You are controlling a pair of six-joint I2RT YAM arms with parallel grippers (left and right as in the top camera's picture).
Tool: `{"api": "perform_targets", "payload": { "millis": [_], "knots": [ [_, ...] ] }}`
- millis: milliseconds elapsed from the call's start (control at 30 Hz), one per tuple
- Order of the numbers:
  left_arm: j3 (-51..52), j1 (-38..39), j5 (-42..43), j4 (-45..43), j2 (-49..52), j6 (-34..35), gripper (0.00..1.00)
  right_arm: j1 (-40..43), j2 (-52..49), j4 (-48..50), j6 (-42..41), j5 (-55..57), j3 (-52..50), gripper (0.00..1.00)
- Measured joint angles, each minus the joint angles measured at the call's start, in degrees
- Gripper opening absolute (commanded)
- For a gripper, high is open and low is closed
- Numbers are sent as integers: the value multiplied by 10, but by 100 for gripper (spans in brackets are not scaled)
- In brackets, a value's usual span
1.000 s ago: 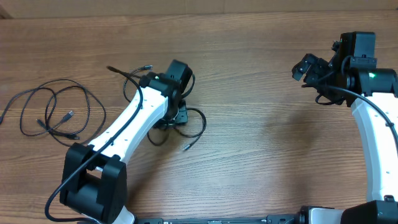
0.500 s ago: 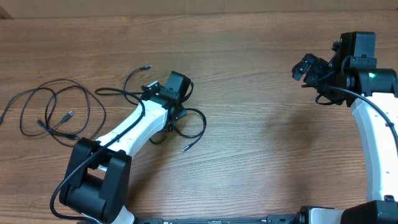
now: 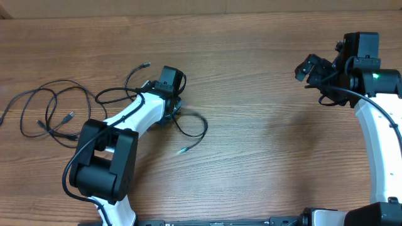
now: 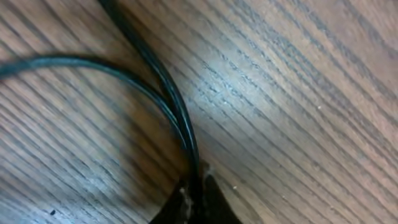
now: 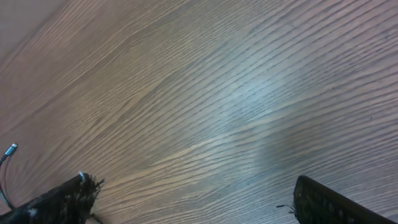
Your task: Untangle cables
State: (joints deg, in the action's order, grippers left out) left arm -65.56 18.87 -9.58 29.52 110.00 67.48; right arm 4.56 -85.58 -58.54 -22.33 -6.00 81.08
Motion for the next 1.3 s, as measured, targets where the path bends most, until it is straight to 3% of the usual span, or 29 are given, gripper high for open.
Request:
{"api": "perform_targets", "payload": {
  "millis": [133,167,200,233,267,300,367,567,700,800,933,967,1000,1133,1300],
  "knots": [
    [-3,-4,28,-8,1,-43,7,0,0,0,0,0,0,100],
    [-7,-7,47,-7,2,-81,34,0,0,0,0,0,0,100],
    [-10,-9,64,-6,2,-115,67,0,0,0,0,0,0,100],
    [-19,-10,95,-4,4,-174,84,0,0,0,0,0,0,100],
    [-24,-10,113,2,5,-211,90,0,0,0,0,0,0,100],
    [-38,-9,137,15,6,-263,93,0,0,0,0,0,0,100],
    [-45,-9,149,30,7,-301,93,0,0,0,0,0,0,100],
    [-70,-9,148,46,16,-301,100,0,0,0,0,0,0,100],
    [-75,-9,57,46,16,-242,100,0,0,0,0,0,0,100],
    [-76,-9,-2,45,21,-183,79,0,0,0,0,0,0,100],
    [-81,-9,-21,46,47,-158,62,0,0,0,0,0,0,100],
    [-85,-9,-27,47,50,-153,40,0,0,0,0,0,0,100],
    [-87,-9,-29,47,52,-153,4,0,0,0,0,0,0,100],
    [-97,-9,-35,45,63,-156,4,0,0,0,0,0,0,100],
    [-118,-10,24,83,59,-284,4,0,0,0,0,0,0,100]
  ]
}}
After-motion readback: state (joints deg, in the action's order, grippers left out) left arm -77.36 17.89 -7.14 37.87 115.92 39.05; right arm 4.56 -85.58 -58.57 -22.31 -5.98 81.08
